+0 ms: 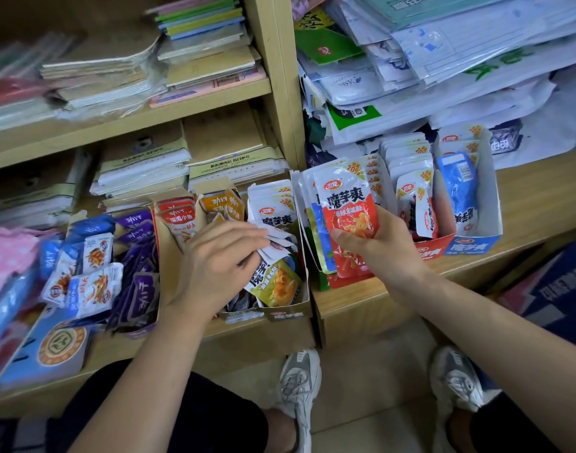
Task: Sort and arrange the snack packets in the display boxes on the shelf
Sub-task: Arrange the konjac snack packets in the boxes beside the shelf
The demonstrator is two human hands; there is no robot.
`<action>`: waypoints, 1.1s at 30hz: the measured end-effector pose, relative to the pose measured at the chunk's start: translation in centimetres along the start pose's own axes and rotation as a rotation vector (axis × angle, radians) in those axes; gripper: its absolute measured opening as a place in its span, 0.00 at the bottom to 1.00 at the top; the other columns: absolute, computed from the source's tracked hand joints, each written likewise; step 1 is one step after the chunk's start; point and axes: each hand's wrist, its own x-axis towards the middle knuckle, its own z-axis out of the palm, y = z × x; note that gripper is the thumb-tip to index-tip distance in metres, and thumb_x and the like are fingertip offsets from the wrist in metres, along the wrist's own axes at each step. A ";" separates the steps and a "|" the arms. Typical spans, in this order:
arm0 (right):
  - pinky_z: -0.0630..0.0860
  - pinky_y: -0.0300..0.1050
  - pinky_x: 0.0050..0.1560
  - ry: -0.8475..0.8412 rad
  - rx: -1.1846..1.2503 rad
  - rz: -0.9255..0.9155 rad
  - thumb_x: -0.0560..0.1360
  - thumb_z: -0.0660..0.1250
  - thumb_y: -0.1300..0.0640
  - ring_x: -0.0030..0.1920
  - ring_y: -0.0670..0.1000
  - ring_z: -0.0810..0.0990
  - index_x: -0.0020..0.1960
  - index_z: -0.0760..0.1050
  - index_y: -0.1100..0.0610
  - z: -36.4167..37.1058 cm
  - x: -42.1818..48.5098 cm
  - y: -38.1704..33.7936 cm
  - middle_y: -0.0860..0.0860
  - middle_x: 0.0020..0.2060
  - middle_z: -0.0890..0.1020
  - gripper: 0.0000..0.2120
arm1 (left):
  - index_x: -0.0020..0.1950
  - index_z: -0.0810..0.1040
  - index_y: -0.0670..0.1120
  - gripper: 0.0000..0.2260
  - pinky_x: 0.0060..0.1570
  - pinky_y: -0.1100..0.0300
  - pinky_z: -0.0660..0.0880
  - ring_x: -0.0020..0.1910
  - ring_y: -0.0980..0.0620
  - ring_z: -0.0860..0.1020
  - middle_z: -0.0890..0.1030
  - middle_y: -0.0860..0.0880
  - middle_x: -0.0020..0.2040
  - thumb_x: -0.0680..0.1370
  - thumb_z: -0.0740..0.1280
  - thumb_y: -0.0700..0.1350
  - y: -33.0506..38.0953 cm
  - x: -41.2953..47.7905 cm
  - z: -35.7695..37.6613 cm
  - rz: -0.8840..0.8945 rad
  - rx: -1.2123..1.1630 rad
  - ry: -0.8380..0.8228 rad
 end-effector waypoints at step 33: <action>0.83 0.58 0.53 0.051 0.174 0.018 0.74 0.75 0.54 0.50 0.50 0.86 0.61 0.76 0.53 -1.1 -0.1 -1.2 0.49 0.50 0.86 0.17 | 0.54 0.80 0.54 0.09 0.53 0.52 0.79 0.49 0.57 0.80 0.82 0.53 0.48 0.79 0.67 0.41 -1.2 10.2 -1.6 -0.534 -0.337 0.340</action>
